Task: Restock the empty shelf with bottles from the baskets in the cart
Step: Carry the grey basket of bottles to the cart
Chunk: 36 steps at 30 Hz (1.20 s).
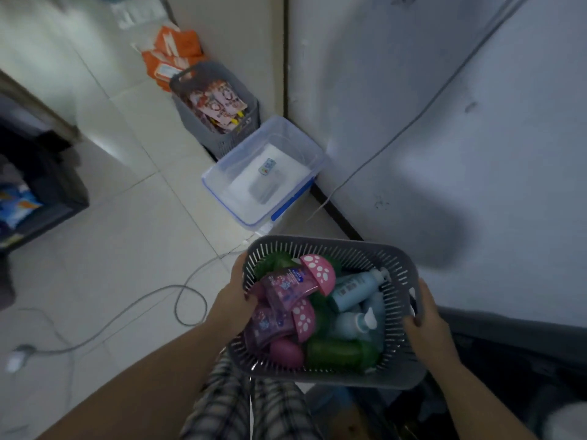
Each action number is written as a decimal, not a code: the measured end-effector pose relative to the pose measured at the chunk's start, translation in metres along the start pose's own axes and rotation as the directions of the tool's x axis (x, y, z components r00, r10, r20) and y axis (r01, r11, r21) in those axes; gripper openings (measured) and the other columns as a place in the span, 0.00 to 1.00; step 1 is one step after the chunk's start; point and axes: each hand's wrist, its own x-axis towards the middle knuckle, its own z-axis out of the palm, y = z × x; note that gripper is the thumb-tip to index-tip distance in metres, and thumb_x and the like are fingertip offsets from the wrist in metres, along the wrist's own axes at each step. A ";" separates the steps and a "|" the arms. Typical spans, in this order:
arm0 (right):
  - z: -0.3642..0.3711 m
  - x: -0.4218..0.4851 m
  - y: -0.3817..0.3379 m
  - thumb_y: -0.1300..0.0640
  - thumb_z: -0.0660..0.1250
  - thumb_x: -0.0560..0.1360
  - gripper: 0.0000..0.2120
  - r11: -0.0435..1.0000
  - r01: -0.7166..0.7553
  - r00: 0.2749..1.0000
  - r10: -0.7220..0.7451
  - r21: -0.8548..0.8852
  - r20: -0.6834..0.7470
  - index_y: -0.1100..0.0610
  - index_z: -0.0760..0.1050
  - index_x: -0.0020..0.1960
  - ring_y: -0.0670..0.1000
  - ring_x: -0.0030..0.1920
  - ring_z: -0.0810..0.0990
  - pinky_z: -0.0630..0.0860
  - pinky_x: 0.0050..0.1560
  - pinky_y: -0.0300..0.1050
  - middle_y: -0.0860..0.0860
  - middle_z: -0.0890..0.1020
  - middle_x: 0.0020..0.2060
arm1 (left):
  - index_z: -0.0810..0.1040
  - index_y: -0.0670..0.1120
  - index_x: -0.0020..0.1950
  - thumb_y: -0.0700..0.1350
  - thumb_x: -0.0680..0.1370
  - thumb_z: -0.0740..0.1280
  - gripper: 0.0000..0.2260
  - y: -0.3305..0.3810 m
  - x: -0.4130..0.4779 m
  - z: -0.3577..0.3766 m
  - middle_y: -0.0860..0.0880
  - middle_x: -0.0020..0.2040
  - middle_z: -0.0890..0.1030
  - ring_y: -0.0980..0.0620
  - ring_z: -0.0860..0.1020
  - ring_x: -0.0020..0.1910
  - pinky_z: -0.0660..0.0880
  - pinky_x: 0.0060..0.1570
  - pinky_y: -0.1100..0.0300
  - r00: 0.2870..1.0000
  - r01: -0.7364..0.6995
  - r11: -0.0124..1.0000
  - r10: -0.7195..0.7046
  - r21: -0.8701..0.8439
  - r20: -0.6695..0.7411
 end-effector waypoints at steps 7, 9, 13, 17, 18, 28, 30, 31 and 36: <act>0.025 -0.012 -0.083 0.53 0.62 0.80 0.34 0.985 0.136 0.990 -0.130 -0.106 0.058 0.35 0.48 0.77 0.62 0.44 0.81 0.79 0.48 0.59 0.62 0.81 0.51 | 0.49 0.63 0.77 0.50 0.79 0.66 0.34 -0.040 -0.049 -0.068 0.52 0.55 0.79 0.52 0.79 0.42 0.71 0.45 0.59 0.982 0.000 0.996 -0.017 -0.089 -0.191; 0.037 -0.019 -0.109 0.53 0.62 0.79 0.35 0.972 0.186 0.980 -0.173 -0.146 0.099 0.31 0.47 0.76 0.64 0.46 0.82 0.80 0.49 0.62 0.61 0.82 0.52 | 0.49 0.65 0.77 0.51 0.79 0.66 0.34 -0.059 -0.065 -0.088 0.50 0.54 0.80 0.51 0.79 0.43 0.72 0.44 0.60 0.971 0.023 0.991 -0.054 -0.131 -0.234; 0.072 -0.040 -0.166 0.55 0.63 0.78 0.37 0.932 0.314 0.943 -0.285 -0.182 0.169 0.32 0.47 0.77 0.61 0.51 0.81 0.78 0.51 0.58 0.56 0.78 0.62 | 0.50 0.65 0.77 0.52 0.79 0.67 0.33 -0.101 -0.108 -0.128 0.52 0.53 0.80 0.54 0.79 0.42 0.73 0.42 0.60 0.936 0.027 0.969 -0.110 -0.245 -0.333; 0.116 -0.078 -0.226 0.59 0.64 0.78 0.37 0.878 0.414 0.901 -0.357 -0.242 0.246 0.39 0.49 0.78 0.65 0.43 0.80 0.77 0.43 0.53 0.66 0.81 0.48 | 0.52 0.65 0.75 0.53 0.78 0.67 0.32 -0.157 -0.158 -0.168 0.50 0.52 0.82 0.55 0.80 0.41 0.75 0.39 0.62 0.893 0.039 0.929 -0.197 -0.368 -0.404; 0.128 -0.092 -0.242 0.58 0.64 0.78 0.36 0.862 0.433 0.889 -0.362 -0.263 0.279 0.39 0.50 0.78 0.62 0.40 0.79 0.75 0.41 0.49 0.65 0.81 0.46 | 0.53 0.67 0.75 0.53 0.78 0.67 0.32 -0.173 -0.173 -0.179 0.51 0.53 0.82 0.54 0.81 0.43 0.77 0.42 0.60 0.878 0.038 0.911 -0.227 -0.411 -0.421; 0.298 -0.230 -0.374 0.37 0.64 0.75 0.33 0.734 0.668 0.673 -0.523 -0.126 0.523 0.35 0.53 0.75 0.58 0.58 0.79 0.74 0.59 0.53 0.52 0.77 0.61 | 0.55 0.66 0.74 0.48 0.78 0.66 0.30 -0.327 -0.310 -0.282 0.50 0.54 0.81 0.45 0.81 0.48 0.75 0.48 0.54 0.629 0.117 0.820 -0.497 -0.560 -0.597; 0.334 -0.258 -0.401 0.41 0.66 0.76 0.28 0.688 0.723 0.595 -0.573 -0.064 0.563 0.35 0.57 0.71 0.56 0.58 0.78 0.73 0.58 0.52 0.51 0.76 0.60 | 0.55 0.66 0.74 0.47 0.78 0.65 0.31 -0.354 -0.337 -0.297 0.48 0.53 0.82 0.43 0.81 0.47 0.75 0.48 0.54 0.552 0.142 0.786 -0.567 -0.601 -0.611; 0.351 -0.273 -0.414 0.45 0.66 0.78 0.26 0.656 0.753 0.554 -0.591 -0.050 0.586 0.35 0.56 0.69 0.54 0.56 0.78 0.73 0.57 0.50 0.49 0.76 0.58 | 0.55 0.65 0.75 0.46 0.78 0.65 0.31 -0.365 -0.351 -0.303 0.47 0.52 0.82 0.43 0.81 0.46 0.75 0.47 0.55 0.518 0.152 0.768 -0.598 -0.622 -0.611; 0.423 -0.341 -0.466 0.46 0.63 0.79 0.25 0.497 0.867 0.377 -0.632 -0.019 0.678 0.31 0.56 0.70 0.55 0.47 0.79 0.72 0.51 0.49 0.49 0.78 0.52 | 0.56 0.62 0.75 0.44 0.79 0.64 0.30 -0.415 -0.412 -0.326 0.46 0.51 0.82 0.42 0.80 0.44 0.73 0.45 0.55 0.342 0.151 0.684 -0.714 -0.714 -0.611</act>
